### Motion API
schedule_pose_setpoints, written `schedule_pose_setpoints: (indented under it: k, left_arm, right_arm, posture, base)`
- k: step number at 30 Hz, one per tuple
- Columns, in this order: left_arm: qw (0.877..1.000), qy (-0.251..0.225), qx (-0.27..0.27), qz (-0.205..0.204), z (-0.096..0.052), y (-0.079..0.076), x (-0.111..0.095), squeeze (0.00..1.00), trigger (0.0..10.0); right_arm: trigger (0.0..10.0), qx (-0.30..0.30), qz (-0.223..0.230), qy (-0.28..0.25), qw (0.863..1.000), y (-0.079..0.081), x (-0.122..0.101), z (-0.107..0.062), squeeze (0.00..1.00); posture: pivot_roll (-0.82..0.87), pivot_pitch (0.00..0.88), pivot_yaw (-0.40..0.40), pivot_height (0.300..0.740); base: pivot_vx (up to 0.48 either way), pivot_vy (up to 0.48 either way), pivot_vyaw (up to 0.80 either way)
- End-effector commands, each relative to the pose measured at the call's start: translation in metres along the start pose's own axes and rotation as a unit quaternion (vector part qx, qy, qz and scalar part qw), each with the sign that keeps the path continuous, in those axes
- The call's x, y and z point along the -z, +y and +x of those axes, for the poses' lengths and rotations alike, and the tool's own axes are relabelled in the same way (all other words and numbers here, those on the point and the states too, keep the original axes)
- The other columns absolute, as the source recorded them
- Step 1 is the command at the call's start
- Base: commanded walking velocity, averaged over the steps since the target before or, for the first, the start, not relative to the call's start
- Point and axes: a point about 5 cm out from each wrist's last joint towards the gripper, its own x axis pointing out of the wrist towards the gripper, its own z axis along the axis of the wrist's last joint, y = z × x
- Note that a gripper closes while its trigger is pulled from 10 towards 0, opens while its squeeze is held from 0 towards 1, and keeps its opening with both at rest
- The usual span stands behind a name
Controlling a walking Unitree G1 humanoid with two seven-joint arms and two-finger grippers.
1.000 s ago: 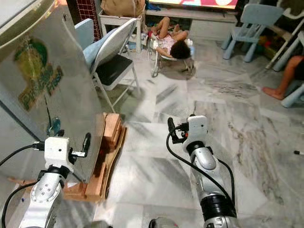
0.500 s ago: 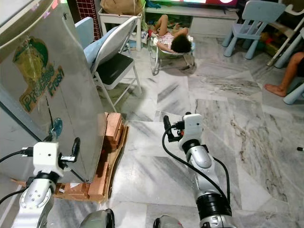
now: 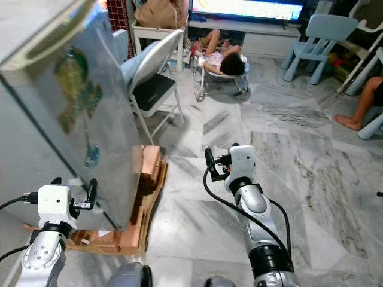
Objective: Restocking fridge
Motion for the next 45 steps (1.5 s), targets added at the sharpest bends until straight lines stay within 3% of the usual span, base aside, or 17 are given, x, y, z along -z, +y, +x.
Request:
schedule_pose_setpoints:
  k: [1, 6, 15, 23, 31, 36, 39, 41, 45]
  left_arm:
    - [1.0, 0.001, 0.003, 0.0, 0.002, 0.0, -0.001, 0.0, 10.0]
    - [1.0, -0.014, 0.003, -0.002, 0.006, 0.001, -0.007, 0.0, 10.0]
    - [1.0, -0.011, 0.011, 0.005, 0.004, 0.001, -0.006, 0.0, 10.0]
    - [0.998, -0.012, 0.055, -0.011, 0.004, -0.009, -0.008, 0.0, 10.0]
    - [0.998, -0.009, 0.069, -0.012, 0.004, -0.011, -0.008, 0.0, 10.0]
    - [0.998, 0.002, 0.059, -0.01, 0.002, -0.009, -0.004, 0.0, 10.0]
    - [1.0, 0.017, 0.01, -0.023, 0.005, -0.002, 0.0, 0.0, 10.0]
    - [0.999, 0.017, 0.01, -0.029, 0.005, -0.001, -0.001, 0.0, 10.0]
    - [0.999, 0.03, 0.008, -0.027, 0.006, 0.002, 0.003, 0.0, 10.0]
  right_arm:
    - [10.0, 0.006, -0.005, -0.002, 1.0, -0.004, -0.002, 0.001, 0.0]
    - [10.0, 0.01, -0.007, -0.001, 1.0, -0.004, -0.001, 0.0, 0.0]
    - [10.0, 0.014, -0.007, 0.008, 1.0, -0.004, 0.002, -0.001, 0.0]
    - [10.0, 0.014, -0.01, 0.014, 1.0, -0.003, 0.004, 0.0, 0.0]
    - [10.0, 0.017, -0.015, 0.023, 0.999, -0.007, 0.008, -0.003, 0.0]
    - [10.0, 0.018, -0.015, 0.024, 0.999, -0.007, 0.009, -0.003, 0.0]
    - [10.0, 0.014, -0.016, 0.025, 0.999, -0.006, 0.009, -0.003, 0.0]
    - [10.0, 0.011, -0.016, 0.026, 0.999, -0.005, 0.009, -0.003, 0.0]
    - [10.0, -0.012, -0.024, 0.062, 0.998, -0.003, 0.019, -0.005, 0.0]
  posture:
    - [0.03, 0.077, -0.022, 0.74]
    - [0.03, 0.093, -0.019, 0.74]
    - [0.03, 0.094, -0.021, 0.74]
    - [0.04, 0.095, -0.023, 0.74]
    - [0.03, 0.101, -0.028, 0.74]
    - [0.03, 0.1, -0.03, 0.74]
    - [0.03, 0.1, -0.033, 0.74]
    - [0.03, 0.1, -0.033, 0.74]
    - [0.03, 0.099, -0.036, 0.74]
  base:
    - [0.0, 0.48, 0.0]
    - [0.0, 0.48, 0.0]
    - [0.0, 0.0, 0.0]
    - [0.0, 0.0, -0.8]
    - [0.0, 0.0, -0.8]
    - [0.0, 0.0, -0.61]
    - [0.0, 0.0, 0.0]
    - [0.0, 0.0, 0.0]
    - [0.0, 0.0, 0.0]
